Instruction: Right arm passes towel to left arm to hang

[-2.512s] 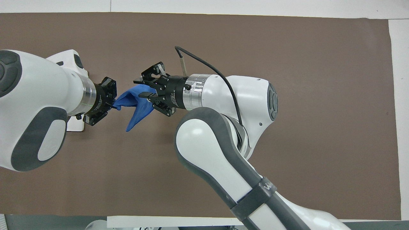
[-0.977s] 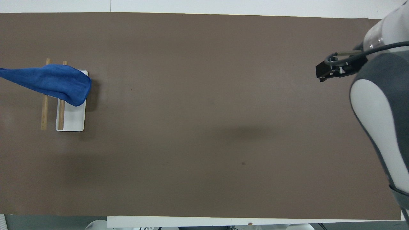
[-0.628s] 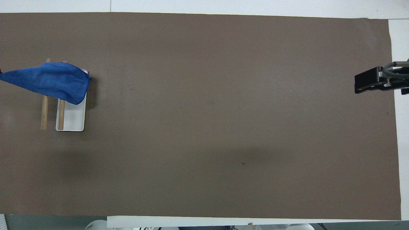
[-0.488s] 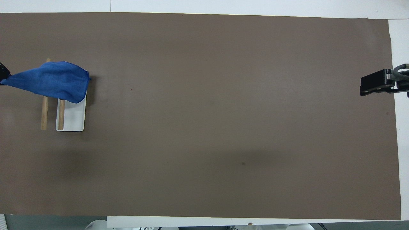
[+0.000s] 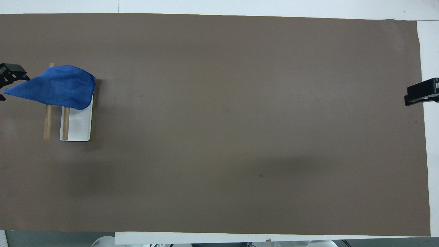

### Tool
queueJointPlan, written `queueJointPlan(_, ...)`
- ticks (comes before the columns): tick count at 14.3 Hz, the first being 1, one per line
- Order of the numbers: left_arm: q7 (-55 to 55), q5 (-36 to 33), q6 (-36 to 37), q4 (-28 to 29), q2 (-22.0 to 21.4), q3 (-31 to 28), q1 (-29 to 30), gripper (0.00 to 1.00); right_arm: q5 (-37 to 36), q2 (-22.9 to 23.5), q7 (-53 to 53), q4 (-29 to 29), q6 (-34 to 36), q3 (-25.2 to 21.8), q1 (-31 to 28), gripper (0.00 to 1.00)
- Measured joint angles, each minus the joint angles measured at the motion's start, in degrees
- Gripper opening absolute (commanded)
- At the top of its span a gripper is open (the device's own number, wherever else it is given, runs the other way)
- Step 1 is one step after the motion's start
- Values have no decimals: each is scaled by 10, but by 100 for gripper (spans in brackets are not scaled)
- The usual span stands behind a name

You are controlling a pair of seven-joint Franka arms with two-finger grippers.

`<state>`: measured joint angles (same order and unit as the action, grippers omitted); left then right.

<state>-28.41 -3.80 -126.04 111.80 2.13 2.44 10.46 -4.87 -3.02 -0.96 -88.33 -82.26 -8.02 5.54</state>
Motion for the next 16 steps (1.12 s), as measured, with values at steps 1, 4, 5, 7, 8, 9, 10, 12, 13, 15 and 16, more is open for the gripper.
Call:
queueJointPlan(1,4,0,22,-21,-6,0,1,100,0,-4,1,-7,-6,0,-2,100)
queueJointPlan(4,18,0,66,-71,-12,-2,5,100,1,-3,1,-9,-15,0,-5,100)
queueJointPlan(5,32,0,90,-83,-11,-2,4,100,4,-1,1,-9,-16,1,-10,100)
queueJointPlan(7,80,0,157,-109,-12,0,2,100,11,5,1,-9,-16,8,-29,100)
queueJointPlan(8,111,0,190,-121,-11,1,-1,100,13,7,1,-9,-16,21,-45,100)
queueJointPlan(9,135,0,215,-130,-11,1,-10,100,13,8,1,-9,-15,37,-62,100)
queueJointPlan(10,150,0,239,-142,-11,2,-22,100,13,9,1,-9,-15,52,-75,100)
queueJointPlan(12,163,1,301,-185,-1,3,-58,100,13,10,1,-9,-14,64,-86,100)
queueJointPlan(13,163,2,337,-216,11,4,-78,100,13,11,1,-9,-14,65,-89,100)
queueJointPlan(15,176,4,405,-280,38,5,-110,100,13,13,1,-9,-14,66,-92,100)
queueJointPlan(16,197,4,430,-302,49,5,-121,100,13,17,1,-9,-14,66,-92,100)
